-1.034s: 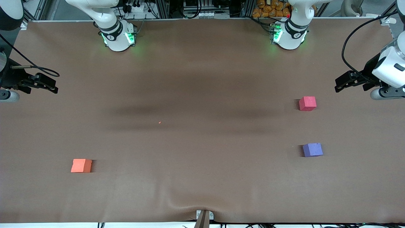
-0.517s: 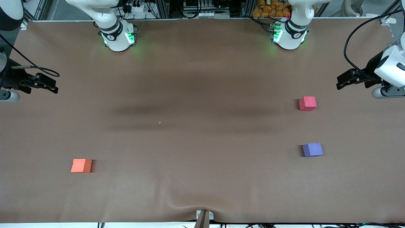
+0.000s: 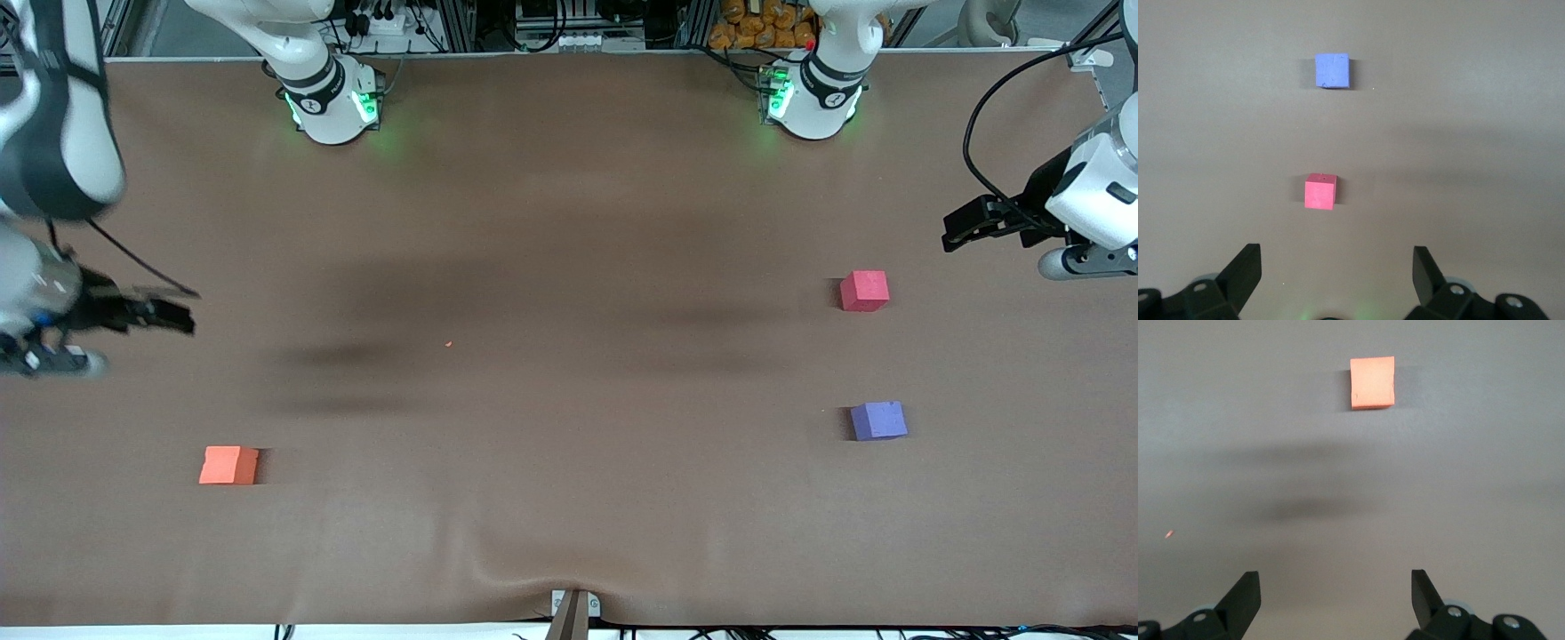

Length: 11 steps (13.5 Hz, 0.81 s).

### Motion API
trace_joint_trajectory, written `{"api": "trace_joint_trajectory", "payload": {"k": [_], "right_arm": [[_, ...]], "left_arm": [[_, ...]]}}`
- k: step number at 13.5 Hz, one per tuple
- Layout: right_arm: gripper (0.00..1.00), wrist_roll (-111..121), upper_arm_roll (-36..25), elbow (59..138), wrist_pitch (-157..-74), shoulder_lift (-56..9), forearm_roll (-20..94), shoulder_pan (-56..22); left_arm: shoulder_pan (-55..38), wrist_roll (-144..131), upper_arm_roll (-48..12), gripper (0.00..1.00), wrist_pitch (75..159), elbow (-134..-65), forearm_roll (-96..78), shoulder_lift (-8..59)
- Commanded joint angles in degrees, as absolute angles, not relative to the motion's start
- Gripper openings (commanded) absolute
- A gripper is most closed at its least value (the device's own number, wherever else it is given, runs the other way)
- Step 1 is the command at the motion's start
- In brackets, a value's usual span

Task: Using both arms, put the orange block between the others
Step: 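Reach the right gripper down to the orange block and grasp it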

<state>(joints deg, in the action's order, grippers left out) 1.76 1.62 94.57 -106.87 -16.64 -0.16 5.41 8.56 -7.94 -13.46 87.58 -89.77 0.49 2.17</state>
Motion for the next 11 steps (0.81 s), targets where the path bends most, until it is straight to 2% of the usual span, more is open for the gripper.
{"api": "trace_joint_trajectory", "payload": {"k": [1, 3, 4, 9, 11], "right_arm": [[1.0, 2.72, 2.29, 87.47, -111.16, -28.61, 0.01, 6.5], [1.0, 2.81, 2.37, 84.12, -118.27, -36.79, 0.35, 7.2], [1.0, 2.9, 2.37, 84.02, -121.87, -38.74, -0.08, 6.77], [1.0, 10.62, 2.29, 82.45, -136.64, -45.6, -0.62, 7.38], [1.0, 11.07, 2.29, 81.65, -137.81, -46.84, -0.7, 7.38]], "left_arm": [[9.05, -6.94, -13.8, 1.0, 87.19, -89.91, 1.41, 2.02], [9.05, -6.94, -13.8, 1.0, 87.45, -90.44, 1.32, 2.02], [9.05, -6.94, -13.8, 1.0, 87.45, -90.44, 1.32, 2.11], [9.05, -6.94, -13.8, 1.0, 87.45, -90.97, 1.23, 2.11], [9.05, -6.94, -13.8, 1.0, 87.45, -91.14, 1.14, 2.28]]}}
